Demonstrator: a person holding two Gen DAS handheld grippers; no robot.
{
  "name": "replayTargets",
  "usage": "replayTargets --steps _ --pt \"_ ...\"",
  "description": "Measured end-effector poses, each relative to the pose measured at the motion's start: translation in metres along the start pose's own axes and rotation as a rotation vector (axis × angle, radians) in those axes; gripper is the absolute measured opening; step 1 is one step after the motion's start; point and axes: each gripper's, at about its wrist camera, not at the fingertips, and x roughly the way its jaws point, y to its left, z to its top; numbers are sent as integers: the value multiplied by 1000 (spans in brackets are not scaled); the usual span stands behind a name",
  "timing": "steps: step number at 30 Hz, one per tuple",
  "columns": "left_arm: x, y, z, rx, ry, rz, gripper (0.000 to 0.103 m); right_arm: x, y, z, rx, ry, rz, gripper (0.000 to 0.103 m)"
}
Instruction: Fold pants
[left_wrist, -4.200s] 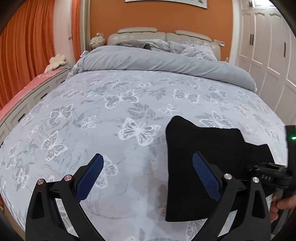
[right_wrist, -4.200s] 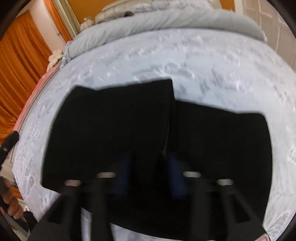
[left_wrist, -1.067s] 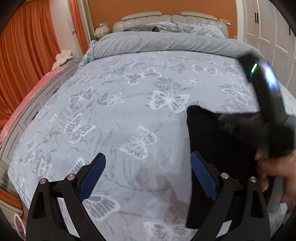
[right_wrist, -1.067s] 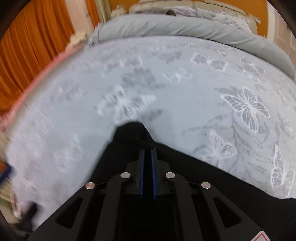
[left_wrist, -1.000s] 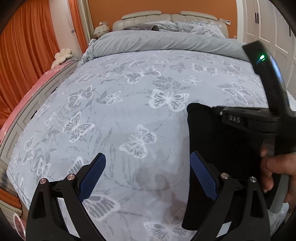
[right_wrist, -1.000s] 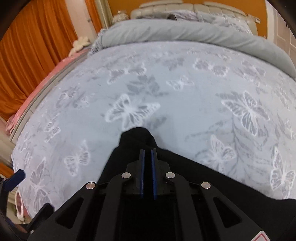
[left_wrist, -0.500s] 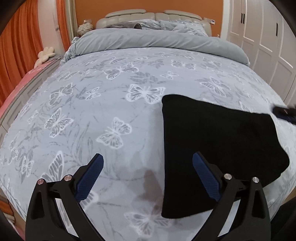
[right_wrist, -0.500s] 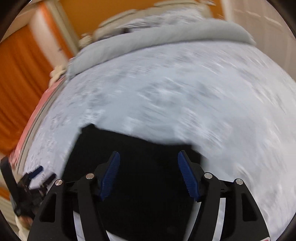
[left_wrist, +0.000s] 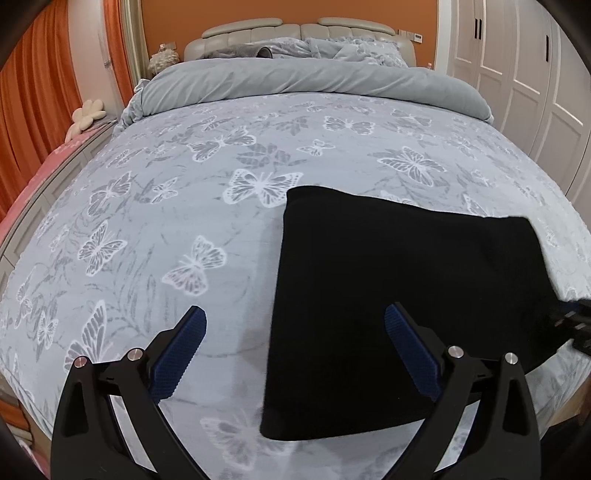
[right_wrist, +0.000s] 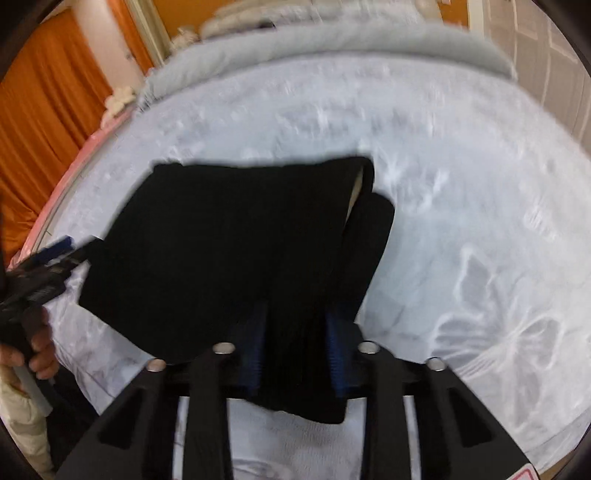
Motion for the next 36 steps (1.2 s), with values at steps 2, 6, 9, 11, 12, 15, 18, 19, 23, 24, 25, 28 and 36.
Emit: replayTargets --steps 2,6,9,11,12,15,18,19,23,24,25,28,36 --pt "2 -3 -1 2 12 3 96 -10 -8 2 30 -26 18 6" --pt "9 -6 -3 21 32 12 96 20 -15 -2 9 64 -43 20" --pt "15 -2 -5 13 57 13 96 13 -11 1 2 23 -83 51" --pt "16 0 -6 -5 71 1 96 5 -15 1 41 -9 -87 57" --pt "16 2 -6 -12 74 -7 96 4 -17 1 56 -12 -65 58" --pt "14 3 -7 -13 68 -4 96 8 -23 1 108 2 -32 69" --pt "17 3 -9 -14 83 -10 96 21 -27 -3 151 60 -13 71" --pt "18 3 -10 -17 91 -19 96 25 -26 -5 160 78 6 71" --pt "28 7 -14 -72 175 -174 96 31 -29 -12 200 106 77 75" --pt "33 9 -16 -100 207 -228 96 34 -29 -13 213 114 93 76" --pt "40 11 -18 -138 249 -292 96 35 -32 -14 223 119 107 76" --pt "63 20 -26 -263 364 -430 93 42 -37 -16 256 123 171 59" --pt "3 45 -18 -296 219 -507 26 -19 -16 -4 137 -9 290 36"
